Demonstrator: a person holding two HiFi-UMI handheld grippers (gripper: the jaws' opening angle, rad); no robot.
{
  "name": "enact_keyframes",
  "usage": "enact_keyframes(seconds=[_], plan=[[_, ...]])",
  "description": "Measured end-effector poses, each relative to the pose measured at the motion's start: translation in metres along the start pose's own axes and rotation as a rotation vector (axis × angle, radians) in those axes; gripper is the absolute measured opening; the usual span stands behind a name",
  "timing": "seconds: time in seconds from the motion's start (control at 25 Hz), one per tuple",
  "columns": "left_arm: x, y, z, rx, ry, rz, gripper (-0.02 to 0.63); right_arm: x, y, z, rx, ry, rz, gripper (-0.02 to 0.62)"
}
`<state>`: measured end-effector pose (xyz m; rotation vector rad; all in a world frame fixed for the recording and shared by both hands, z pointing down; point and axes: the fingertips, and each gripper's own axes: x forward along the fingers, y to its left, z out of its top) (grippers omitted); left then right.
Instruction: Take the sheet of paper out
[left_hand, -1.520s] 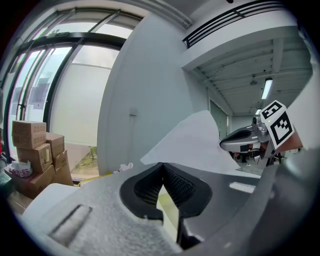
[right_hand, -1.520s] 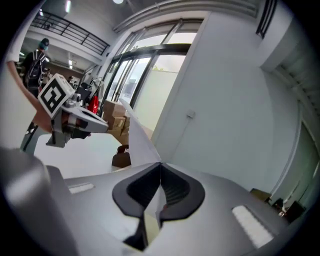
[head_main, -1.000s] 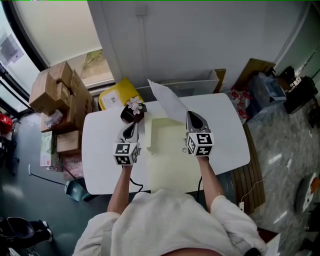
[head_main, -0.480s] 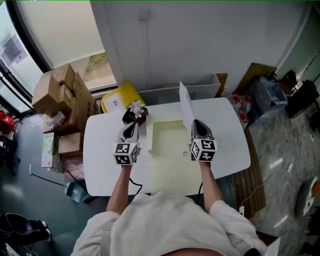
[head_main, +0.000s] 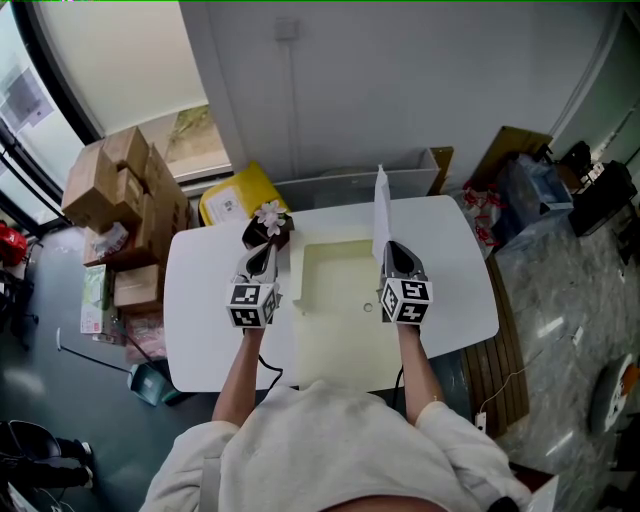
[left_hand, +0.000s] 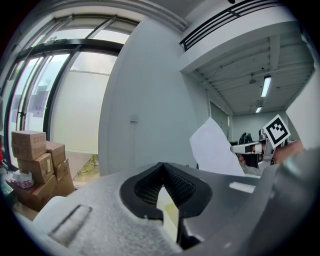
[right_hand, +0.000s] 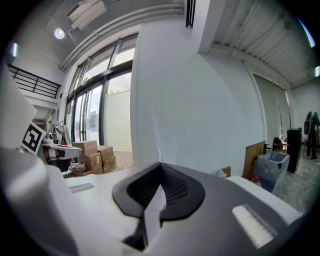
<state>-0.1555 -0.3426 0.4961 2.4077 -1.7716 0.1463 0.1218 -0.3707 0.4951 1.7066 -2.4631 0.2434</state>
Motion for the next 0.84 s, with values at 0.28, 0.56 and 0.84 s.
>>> enact_keyframes(seconds=[0.28,0.56,0.84], plan=[[0.0025,0.0007,-0.0019,-0.013,0.009,0.003,0.005,0.0009,-0.0023,-0.0017,0.002,0.010,0.001,0.003],[0.0047,-0.0021,-0.0069,-0.013,0.021,0.003,0.005,0.0009,-0.0034,-0.0069,-0.003,0.019,0.007,0.003],[0.0076,-0.0027,-0.0097,-0.018,0.024,0.001,0.005,0.0036,-0.0021,-0.0066,-0.012,0.022,0.014,0.003]])
